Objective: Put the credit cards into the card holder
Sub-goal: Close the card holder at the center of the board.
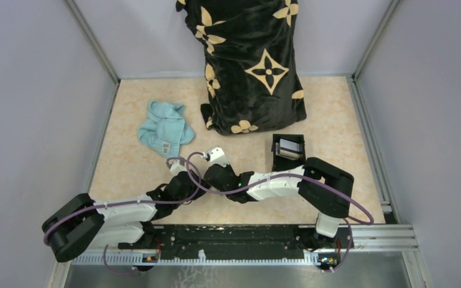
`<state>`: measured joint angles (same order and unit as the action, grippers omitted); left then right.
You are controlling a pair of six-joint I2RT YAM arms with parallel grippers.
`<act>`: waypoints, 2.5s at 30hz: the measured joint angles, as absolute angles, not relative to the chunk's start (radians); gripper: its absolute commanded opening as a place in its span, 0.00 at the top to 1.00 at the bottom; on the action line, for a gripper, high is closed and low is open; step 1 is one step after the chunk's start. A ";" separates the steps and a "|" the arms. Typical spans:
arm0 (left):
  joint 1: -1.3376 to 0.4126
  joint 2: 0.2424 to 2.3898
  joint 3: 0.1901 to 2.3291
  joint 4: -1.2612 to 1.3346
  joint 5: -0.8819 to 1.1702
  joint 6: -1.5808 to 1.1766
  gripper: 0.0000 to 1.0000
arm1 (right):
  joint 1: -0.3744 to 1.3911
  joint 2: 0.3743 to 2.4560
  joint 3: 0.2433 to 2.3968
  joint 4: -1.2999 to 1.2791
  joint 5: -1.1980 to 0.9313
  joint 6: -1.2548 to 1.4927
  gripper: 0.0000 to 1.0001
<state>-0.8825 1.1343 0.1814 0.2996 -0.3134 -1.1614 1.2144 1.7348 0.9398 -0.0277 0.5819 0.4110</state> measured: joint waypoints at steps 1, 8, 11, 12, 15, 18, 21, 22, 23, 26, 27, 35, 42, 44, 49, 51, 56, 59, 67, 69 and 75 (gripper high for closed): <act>-0.882 1.134 0.181 0.301 -0.313 -1.161 0.78 | 1.215 1.736 0.946 -0.036 0.590 0.406 0.78; -0.879 1.134 0.173 0.315 -0.306 -1.159 0.78 | 1.219 1.761 1.001 -0.075 0.638 0.367 0.78; -0.879 1.129 0.168 0.318 -0.305 -1.159 0.78 | 1.221 1.763 1.006 -0.083 0.642 0.358 0.78; -0.879 1.127 0.168 0.318 -0.304 -1.159 0.78 | 1.221 1.765 1.010 -0.096 0.642 0.357 0.78; -0.878 1.117 0.163 0.313 -0.302 -1.159 0.78 | 1.223 1.772 1.026 -0.111 0.644 0.348 0.78; -0.875 1.106 0.160 0.306 -0.301 -1.158 0.78 | 1.229 1.773 1.037 -0.127 0.646 0.341 0.78; -0.874 1.100 0.157 0.301 -0.299 -1.159 0.78 | 1.237 1.779 1.054 -0.143 0.646 0.340 0.77; -0.874 1.097 0.157 0.299 -0.299 -1.159 0.78 | 1.240 1.780 1.058 -0.145 0.646 0.340 0.77; -0.874 1.095 0.156 0.298 -0.298 -1.158 0.78 | 1.241 1.782 1.063 -0.152 0.646 0.340 0.77; -0.874 1.090 0.152 0.298 -0.297 -1.159 0.78 | 1.243 1.794 1.075 -0.163 0.646 0.340 0.76; -0.874 1.089 0.152 0.297 -0.297 -1.159 0.78 | 1.243 1.799 1.077 -0.167 0.646 0.340 0.76; -0.874 1.086 0.150 0.296 -0.295 -1.159 0.78 | 1.244 1.829 1.083 -0.215 0.659 0.344 0.76; -0.874 1.086 0.147 0.302 -0.295 -1.159 0.78 | 1.244 1.829 1.083 -0.230 0.673 0.344 0.89; -0.874 1.086 0.147 0.303 -0.295 -1.159 0.77 | 1.244 1.829 1.084 -0.229 0.679 0.344 0.95; -0.874 1.088 0.142 0.314 -0.295 -1.160 0.78 | 1.250 1.829 1.090 -0.231 0.689 0.343 0.99; -0.874 1.092 0.141 0.319 -0.293 -1.163 0.78 | 1.251 1.829 1.090 -0.232 0.690 0.343 1.00; -0.874 1.098 0.141 0.329 -0.287 -1.167 0.78 | 1.254 1.829 1.095 -0.236 0.689 0.342 1.00; -0.874 1.100 0.139 0.333 -0.287 -1.168 0.78 | 1.254 1.829 1.102 -0.234 0.687 0.342 1.00; -0.873 1.111 0.139 0.348 -0.284 -1.173 0.78 | 1.255 1.830 1.109 -0.242 0.683 0.340 1.00; -0.872 1.113 0.139 0.350 -0.284 -1.174 0.78 | 1.255 1.833 1.116 -0.243 0.681 0.341 1.00; -0.872 1.118 0.139 0.357 -0.282 -1.174 0.78 | 1.255 1.837 1.121 -0.248 0.674 0.340 1.00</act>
